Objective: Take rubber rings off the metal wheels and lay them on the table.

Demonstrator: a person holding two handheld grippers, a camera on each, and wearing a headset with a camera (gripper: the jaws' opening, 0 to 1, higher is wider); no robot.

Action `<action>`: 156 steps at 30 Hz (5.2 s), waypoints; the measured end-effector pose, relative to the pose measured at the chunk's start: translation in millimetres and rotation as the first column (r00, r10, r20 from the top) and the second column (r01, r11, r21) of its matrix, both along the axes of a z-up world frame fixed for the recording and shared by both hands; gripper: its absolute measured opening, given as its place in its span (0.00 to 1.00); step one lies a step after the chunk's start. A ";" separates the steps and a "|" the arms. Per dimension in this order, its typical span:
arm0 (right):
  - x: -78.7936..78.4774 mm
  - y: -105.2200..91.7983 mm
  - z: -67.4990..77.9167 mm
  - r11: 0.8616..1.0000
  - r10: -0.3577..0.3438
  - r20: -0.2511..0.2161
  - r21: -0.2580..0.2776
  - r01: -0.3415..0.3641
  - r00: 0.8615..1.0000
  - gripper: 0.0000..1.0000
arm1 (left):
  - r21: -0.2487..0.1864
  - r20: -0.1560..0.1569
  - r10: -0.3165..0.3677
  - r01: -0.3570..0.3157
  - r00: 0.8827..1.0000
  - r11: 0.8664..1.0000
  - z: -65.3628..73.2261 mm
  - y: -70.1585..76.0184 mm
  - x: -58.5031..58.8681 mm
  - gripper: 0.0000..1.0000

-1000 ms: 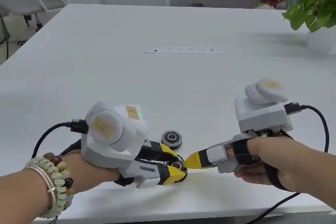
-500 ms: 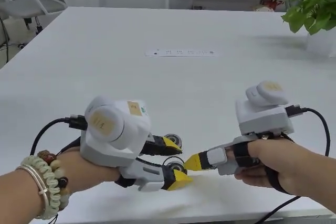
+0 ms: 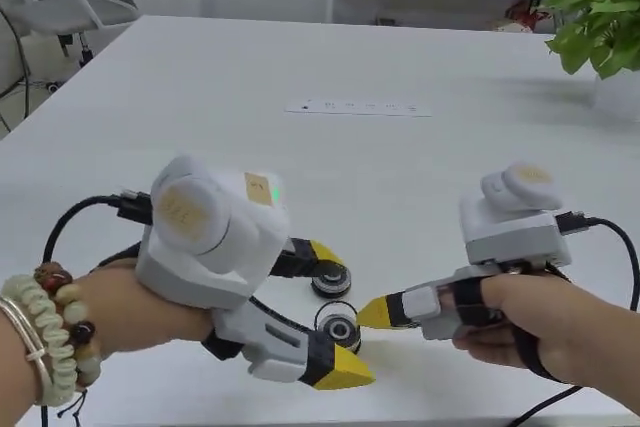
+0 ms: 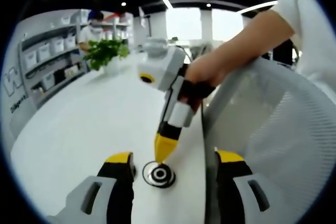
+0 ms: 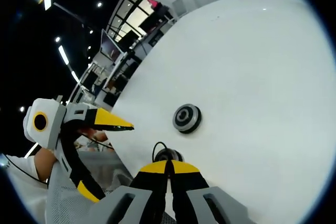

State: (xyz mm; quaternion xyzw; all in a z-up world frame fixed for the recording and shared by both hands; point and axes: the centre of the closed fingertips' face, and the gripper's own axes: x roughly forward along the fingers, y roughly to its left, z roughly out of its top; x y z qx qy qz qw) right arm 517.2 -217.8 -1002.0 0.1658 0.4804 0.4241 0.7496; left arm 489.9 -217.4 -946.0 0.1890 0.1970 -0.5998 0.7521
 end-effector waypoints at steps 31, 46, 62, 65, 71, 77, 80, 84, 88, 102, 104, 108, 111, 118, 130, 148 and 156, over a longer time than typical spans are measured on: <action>1.6 7.3 9.2 0.999 0.001 0.004 0.052 -0.001 1.000 0.00 | -0.092 0.020 0.409 -0.405 0.912 0.910 48.1 131.2 -9.0 0.78; 4.1 8.0 19.4 0.997 -0.018 0.023 0.081 0.017 1.000 0.00 | -0.123 -0.065 0.464 -0.468 0.884 0.875 26.8 131.0 -18.4 0.82; -5.7 19.8 43.9 0.996 0.059 0.150 0.062 -0.069 0.987 0.00 | -0.127 -0.108 0.475 -0.486 0.873 0.864 20.6 129.4 -20.6 0.94; -6.8 21.4 47.4 0.995 0.071 0.163 0.063 -0.083 0.984 0.00 | -0.111 -0.095 0.478 -0.487 0.873 0.867 19.1 130.6 -20.2 0.95; -7.2 23.1 55.9 0.993 0.083 0.191 0.064 -0.097 0.978 0.00 | -0.104 -0.096 0.476 -0.484 0.874 0.869 18.4 130.0 -21.0 0.96; -7.1 32.5 68.3 0.990 0.087 0.216 0.087 -0.108 0.973 0.00 | -0.101 -0.094 0.465 -0.473 0.880 0.875 18.2 128.1 -22.1 0.96; -9.1 40.1 70.4 0.988 0.107 0.226 0.082 -0.129 0.968 0.00 | -0.096 -0.096 0.461 -0.469 0.882 0.878 17.2 127.6 -22.8 0.96; -12.5 51.9 71.7 0.984 0.147 0.241 0.064 -0.166 0.959 0.00 | -0.097 -0.097 0.459 -0.467 0.883 0.879 16.6 127.3 -23.1 0.98; -13.9 65.5 71.5 0.978 0.185 0.255 0.044 -0.203 0.949 0.00 | -0.088 -0.100 0.454 -0.462 0.886 0.882 14.5 126.9 -23.3 1.00; -16.8 89.1 48.9 0.957 0.290 0.232 -0.052 -0.286 0.929 0.00 | -0.088 -0.107 0.441 -0.451 0.891 0.888 13.1 125.1 -24.6 1.00; -16.9 91.1 43.8 0.953 0.302 0.224 -0.069 -0.294 0.927 0.00 | -0.087 -0.108 0.440 -0.449 0.892 0.889 12.8 125.0 -24.7 1.00; -18.1 94.9 34.7 0.946 0.324 0.205 -0.093 -0.311 0.924 0.00 | -0.081 -0.109 0.431 -0.440 0.896 0.894 11.7 123.9 -25.3 1.00; -15.2 97.9 25.5 0.941 0.336 0.189 -0.113 -0.320 0.923 0.00 | -0.069 -0.101 0.427 -0.435 0.898 0.898 10.3 124.2 -25.2 0.99; -17.1 105.1 6.1 0.932 0.351 0.150 -0.146 -0.331 0.924 0.00 | -0.088 -0.118 0.436 -0.447 0.892 0.890 11.7 124.9 -23.0 0.99; -14.8 103.7 -8.5 0.936 0.328 0.121 -0.174 -0.306 0.937 0.00 | -0.063 -0.111 0.426 -0.434 0.898 0.898 8.2 125.3 -23.4 0.99; -12.4 97.3 -10.1 0.937 0.315 0.133 -0.203 -0.285 0.940 0.07 | -0.072 -0.115 0.437 -0.447 0.892 0.892 8.9 126.2 -22.7 0.98; -9.3 91.0 -6.2 0.936 0.314 0.174 -0.222 -0.273 0.934 0.15 | -0.063 -0.113 0.434 -0.442 0.894 0.895 7.9 125.2 -23.9 0.97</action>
